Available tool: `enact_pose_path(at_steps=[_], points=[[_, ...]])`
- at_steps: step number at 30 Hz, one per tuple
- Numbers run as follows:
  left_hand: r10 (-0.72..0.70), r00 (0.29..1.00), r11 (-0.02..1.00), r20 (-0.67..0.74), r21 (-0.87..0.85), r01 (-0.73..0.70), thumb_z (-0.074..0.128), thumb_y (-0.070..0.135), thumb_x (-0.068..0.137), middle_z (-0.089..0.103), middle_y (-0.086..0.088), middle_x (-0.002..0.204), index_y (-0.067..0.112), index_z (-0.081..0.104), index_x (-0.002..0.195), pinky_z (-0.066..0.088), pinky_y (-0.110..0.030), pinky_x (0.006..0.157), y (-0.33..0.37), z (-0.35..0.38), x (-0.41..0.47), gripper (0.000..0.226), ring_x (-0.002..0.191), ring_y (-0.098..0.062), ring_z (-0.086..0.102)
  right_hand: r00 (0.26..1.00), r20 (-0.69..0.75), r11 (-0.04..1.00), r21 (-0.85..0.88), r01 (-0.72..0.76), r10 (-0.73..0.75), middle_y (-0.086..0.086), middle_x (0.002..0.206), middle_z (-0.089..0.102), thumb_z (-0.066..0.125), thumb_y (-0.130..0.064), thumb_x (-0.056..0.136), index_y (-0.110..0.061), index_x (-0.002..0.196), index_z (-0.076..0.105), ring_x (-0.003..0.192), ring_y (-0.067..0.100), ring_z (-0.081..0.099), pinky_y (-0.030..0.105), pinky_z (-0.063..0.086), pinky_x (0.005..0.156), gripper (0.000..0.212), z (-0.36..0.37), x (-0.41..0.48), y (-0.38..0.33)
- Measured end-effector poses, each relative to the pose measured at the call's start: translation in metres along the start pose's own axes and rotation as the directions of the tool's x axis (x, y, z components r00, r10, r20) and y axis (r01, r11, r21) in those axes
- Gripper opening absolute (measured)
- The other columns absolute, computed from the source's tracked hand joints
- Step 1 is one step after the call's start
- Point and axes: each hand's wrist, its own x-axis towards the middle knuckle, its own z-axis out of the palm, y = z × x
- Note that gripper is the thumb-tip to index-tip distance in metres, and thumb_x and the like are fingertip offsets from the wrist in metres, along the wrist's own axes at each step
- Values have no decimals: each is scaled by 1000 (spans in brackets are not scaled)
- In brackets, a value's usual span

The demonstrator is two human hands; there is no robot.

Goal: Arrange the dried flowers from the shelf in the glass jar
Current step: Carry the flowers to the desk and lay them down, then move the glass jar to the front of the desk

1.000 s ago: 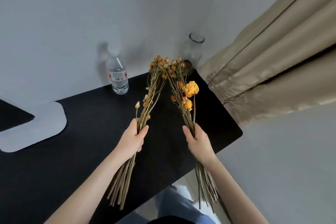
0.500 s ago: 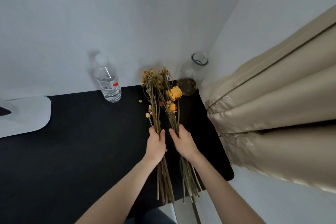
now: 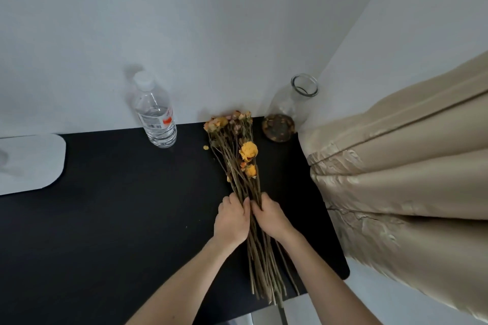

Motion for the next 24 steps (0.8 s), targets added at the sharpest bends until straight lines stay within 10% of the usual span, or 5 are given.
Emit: enact_pose_path(at_steps=[9,15,24], points=[[35,998,998,-61,-46,-38,31,38,98,45,-10,132,8,36,137,40,-27,94,-36,-12,-1,50,119,-22,48,992,-121,990,-141,13,-30,5,118,56,42,-45,94,-10,122,53,111,18,55,35,48,96,46,1,2,9],[212,964,969,-158,-93,-228,39,25,97,48,-2,119,15,44,130,40,-8,74,-62,-21,1,35,93,-6,55,959,-262,973,-224,51,-111,5,125,54,35,-50,94,-13,130,49,116,17,51,32,44,99,53,0,0,16],[499,797,785,-342,-211,-582,47,20,93,51,12,95,23,53,114,51,-22,72,-53,-46,43,21,84,2,50,742,-589,928,-38,371,-320,-14,99,56,47,-44,91,-23,118,52,89,-3,54,10,39,73,35,-38,31,8]])
